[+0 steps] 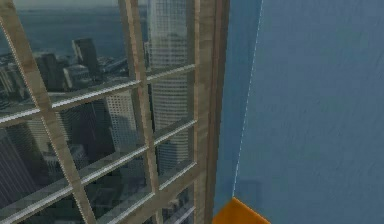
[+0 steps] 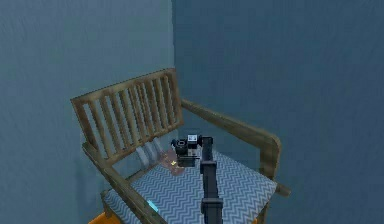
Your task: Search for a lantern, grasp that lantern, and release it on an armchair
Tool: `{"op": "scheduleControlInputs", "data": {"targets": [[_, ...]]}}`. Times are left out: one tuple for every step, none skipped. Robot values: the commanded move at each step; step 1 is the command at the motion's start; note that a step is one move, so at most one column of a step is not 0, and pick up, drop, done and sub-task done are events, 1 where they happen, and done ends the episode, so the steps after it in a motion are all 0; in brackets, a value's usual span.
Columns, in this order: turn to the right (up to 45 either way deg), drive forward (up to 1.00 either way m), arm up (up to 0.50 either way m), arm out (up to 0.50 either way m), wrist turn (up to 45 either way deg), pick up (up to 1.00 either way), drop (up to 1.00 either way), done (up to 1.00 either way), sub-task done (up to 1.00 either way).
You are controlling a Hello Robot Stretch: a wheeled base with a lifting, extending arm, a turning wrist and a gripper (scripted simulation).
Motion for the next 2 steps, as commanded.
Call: {"op": "scheduleControlInputs", "data": {"targets": [[0.0, 0.0, 0.1, 0.0, 0.0, 0.0, 0.0, 0.0, 0.0], [0.0, 0.0, 0.0, -0.08, 0.0, 0.0, 0.0, 0.0, 0.0]]}}
